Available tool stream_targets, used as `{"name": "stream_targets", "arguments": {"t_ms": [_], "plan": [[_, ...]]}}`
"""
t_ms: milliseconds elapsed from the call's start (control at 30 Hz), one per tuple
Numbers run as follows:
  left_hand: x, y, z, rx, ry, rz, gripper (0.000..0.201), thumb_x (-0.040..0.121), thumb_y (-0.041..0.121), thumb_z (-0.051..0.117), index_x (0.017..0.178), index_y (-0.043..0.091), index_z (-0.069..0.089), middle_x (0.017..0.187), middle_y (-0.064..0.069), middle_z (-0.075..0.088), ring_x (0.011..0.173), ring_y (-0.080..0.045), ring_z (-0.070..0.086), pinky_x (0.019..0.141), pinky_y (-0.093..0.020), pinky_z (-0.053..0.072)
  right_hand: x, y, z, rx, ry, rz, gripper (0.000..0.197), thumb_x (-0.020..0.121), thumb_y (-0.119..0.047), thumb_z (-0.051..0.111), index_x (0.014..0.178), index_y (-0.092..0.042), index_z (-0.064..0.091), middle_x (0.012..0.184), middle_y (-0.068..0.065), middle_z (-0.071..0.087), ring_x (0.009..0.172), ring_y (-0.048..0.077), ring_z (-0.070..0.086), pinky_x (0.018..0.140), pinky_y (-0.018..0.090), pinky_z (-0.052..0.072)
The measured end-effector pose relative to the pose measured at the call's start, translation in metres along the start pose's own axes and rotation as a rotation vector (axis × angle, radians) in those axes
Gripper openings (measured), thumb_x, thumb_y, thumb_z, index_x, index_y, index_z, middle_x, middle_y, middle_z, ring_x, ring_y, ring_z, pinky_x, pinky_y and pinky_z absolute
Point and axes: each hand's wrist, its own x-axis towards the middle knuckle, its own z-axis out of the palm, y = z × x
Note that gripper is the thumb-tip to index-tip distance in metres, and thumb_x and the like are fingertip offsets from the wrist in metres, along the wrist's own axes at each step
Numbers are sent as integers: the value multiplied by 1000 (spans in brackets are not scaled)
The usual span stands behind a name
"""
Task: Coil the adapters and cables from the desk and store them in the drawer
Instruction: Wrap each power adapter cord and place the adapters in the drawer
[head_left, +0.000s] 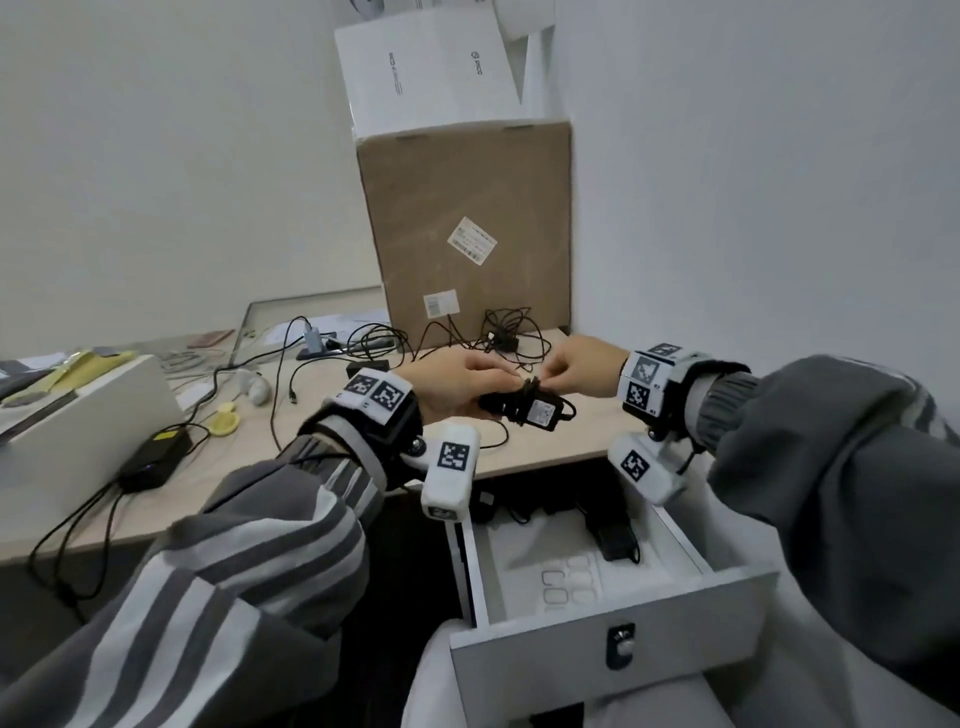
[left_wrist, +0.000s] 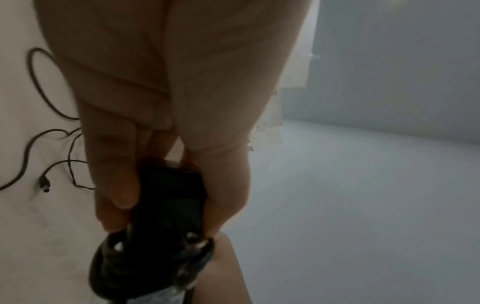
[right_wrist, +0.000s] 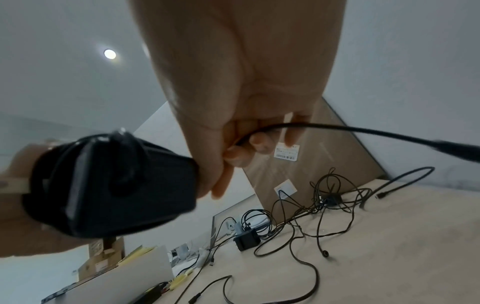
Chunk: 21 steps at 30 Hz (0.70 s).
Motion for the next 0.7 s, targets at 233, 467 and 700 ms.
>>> {"name": "stream_targets", "arguments": {"t_ms": [233, 467, 700], "plan": [[18, -16, 5, 416, 88, -114, 23, 84, 32, 70, 93, 11, 72, 82, -4, 72, 63, -12, 67, 65, -24, 56, 3, -2, -7, 93, 15, 13, 21, 88, -31, 62, 91, -15, 76, 76, -14, 66, 73, 5, 54, 61, 16, 33], [34, -36, 4, -326, 781, 12, 16, 82, 23, 72, 77, 9, 66, 86, -15, 70, 74, -23, 67, 75, -38, 59, 7, -18, 14, 333, 155, -37, 24, 96, -18, 50, 107, -13, 71, 75, 11, 60, 70, 21, 47, 63, 27, 33], [27, -21, 11, -914, 578, 90, 16, 94, 20, 58, 88, 5, 60, 77, -9, 61, 58, -12, 58, 45, -14, 47, 0, -22, 35, 623, 128, -67, 23, 97, -10, 48, 104, -8, 70, 62, -3, 52, 47, -3, 44, 50, 9, 35]]}}
